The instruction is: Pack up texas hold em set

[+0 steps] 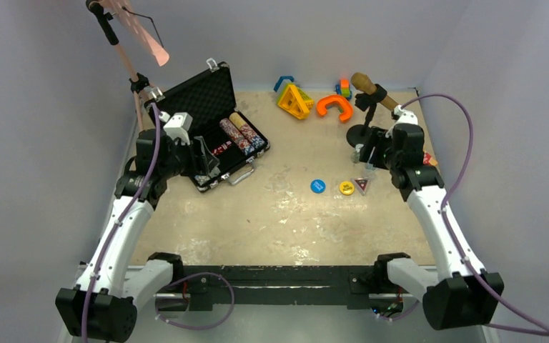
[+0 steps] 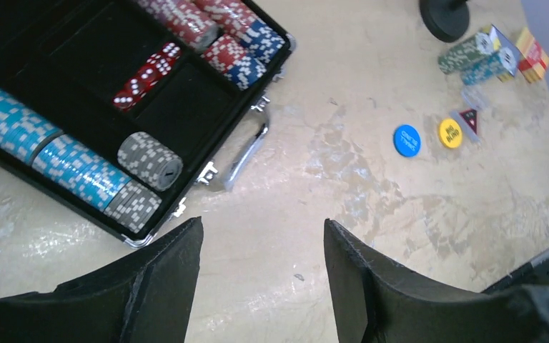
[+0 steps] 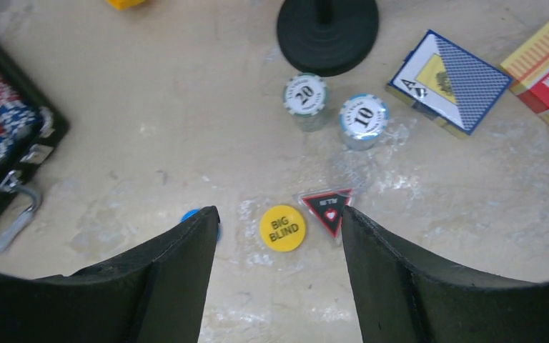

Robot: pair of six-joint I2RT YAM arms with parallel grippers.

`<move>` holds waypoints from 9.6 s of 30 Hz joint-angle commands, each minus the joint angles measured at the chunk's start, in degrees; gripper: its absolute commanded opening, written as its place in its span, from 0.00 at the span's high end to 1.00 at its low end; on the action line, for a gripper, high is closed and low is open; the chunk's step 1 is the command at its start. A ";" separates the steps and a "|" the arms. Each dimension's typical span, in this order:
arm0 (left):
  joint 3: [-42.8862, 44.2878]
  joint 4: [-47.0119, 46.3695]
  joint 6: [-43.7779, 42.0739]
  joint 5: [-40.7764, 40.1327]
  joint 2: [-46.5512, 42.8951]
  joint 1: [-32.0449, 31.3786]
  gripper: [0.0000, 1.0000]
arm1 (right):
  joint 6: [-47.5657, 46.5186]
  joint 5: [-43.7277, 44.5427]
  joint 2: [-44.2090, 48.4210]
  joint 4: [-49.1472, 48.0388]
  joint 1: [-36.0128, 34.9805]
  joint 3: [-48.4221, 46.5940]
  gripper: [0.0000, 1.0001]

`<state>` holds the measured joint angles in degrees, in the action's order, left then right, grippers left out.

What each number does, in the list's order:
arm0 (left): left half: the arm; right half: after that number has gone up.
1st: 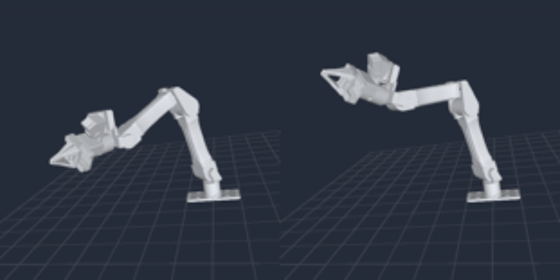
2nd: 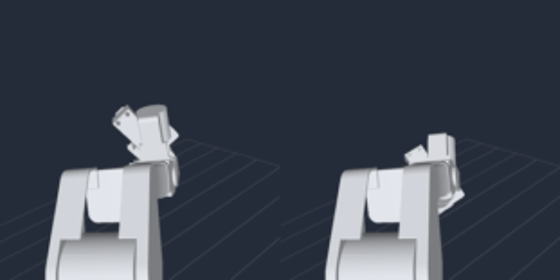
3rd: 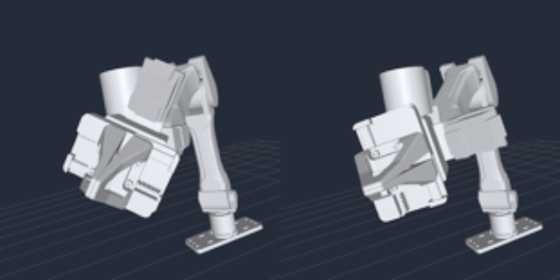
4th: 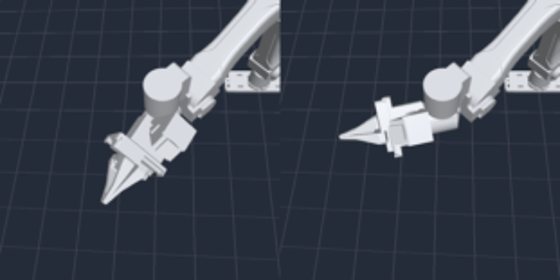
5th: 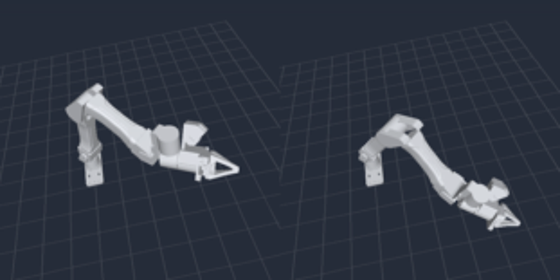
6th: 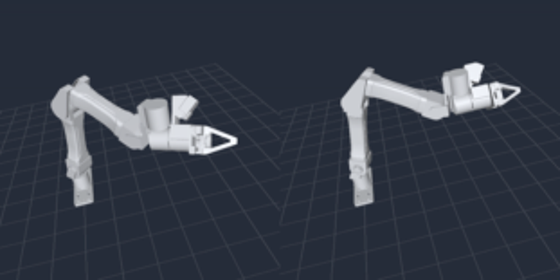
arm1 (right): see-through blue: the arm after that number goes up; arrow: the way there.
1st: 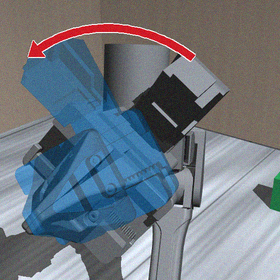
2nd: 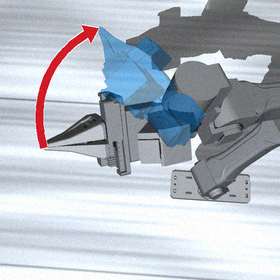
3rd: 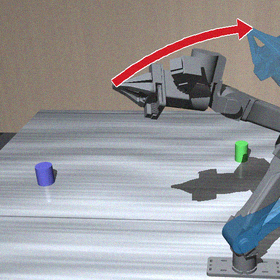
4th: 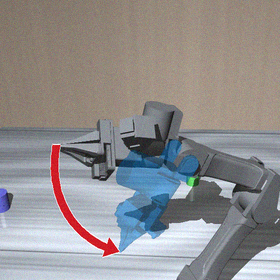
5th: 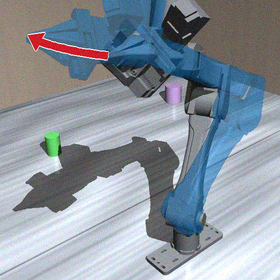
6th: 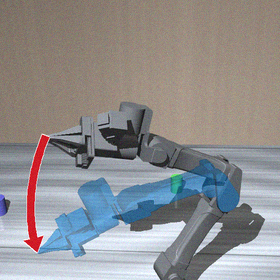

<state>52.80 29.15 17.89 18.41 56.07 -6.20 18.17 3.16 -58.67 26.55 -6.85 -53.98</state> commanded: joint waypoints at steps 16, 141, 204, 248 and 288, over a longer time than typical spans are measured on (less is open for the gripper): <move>1.02 0.63 -7.27 12.87 -4.25 -5.39 0.33 | -6.01 1.79 -23.33 -3.32 10.54 -6.71 0.33; 5.78 -11.00 20.03 -12.29 28.04 1.85 1.00 | 9.43 -26.06 -4.45 -11.44 -23.12 -4.91 0.13; 11.38 -12.58 24.25 -29.63 37.93 0.71 0.48 | 10.68 -19.17 3.71 -7.24 -23.12 0.75 0.15; 16.88 -19.02 13.84 -26.31 47.91 1.80 0.56 | 9.97 -16.27 5.21 -5.22 -23.10 0.93 0.15; 0.43 3.12 -3.30 -12.20 -5.58 -1.44 0.27 | -7.54 6.04 -23.21 0.07 -1.45 -11.67 0.09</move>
<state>55.37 29.80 20.78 5.39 53.17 -7.27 13.50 8.03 -75.29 28.25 -9.76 -60.49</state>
